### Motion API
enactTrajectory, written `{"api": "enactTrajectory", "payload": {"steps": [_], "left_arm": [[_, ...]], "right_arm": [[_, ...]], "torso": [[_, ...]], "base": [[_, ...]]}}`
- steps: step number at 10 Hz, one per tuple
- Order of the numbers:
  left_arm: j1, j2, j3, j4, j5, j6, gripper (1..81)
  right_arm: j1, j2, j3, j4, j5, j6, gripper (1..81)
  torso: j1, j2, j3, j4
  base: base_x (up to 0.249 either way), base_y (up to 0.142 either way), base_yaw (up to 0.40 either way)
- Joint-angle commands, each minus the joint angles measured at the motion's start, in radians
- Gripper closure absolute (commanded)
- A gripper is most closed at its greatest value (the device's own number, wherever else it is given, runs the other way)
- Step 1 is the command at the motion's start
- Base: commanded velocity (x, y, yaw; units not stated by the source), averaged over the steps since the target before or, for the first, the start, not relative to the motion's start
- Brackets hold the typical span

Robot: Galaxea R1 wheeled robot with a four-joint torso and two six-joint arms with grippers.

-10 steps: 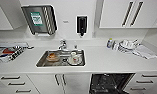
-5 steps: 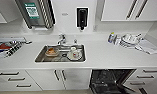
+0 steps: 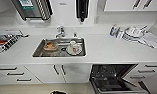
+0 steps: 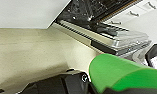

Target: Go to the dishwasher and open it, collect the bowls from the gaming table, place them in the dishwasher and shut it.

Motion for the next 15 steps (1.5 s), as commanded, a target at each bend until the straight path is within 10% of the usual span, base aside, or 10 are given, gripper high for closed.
{"api": "enactTrajectory", "payload": {"steps": [1,4,15], "left_arm": [[-0.220,0.114,0.084,-0.086,0.228,-0.002,81.1],[-0.310,0.216,0.067,-0.100,0.328,-0.003,81.1],[-0.550,0.608,-0.235,-0.165,0.346,-0.002,81.1]], "right_arm": [[-0.001,-0.004,0.018,-0.006,-0.056,-0.002,81.1],[0.001,-0.004,0.024,-0.002,-0.047,-0.002,81.1],[-0.001,-0.004,0.036,-0.002,-0.046,0.004,81.1]], "torso": [[0.000,0.000,-0.048,0.000],[0.001,0.001,-0.048,0.000],[0.002,0.003,-0.054,0.000]], "base": [[0.000,0.000,0.000],[0.000,0.000,0.000],[0.000,0.000,0.000]]}}
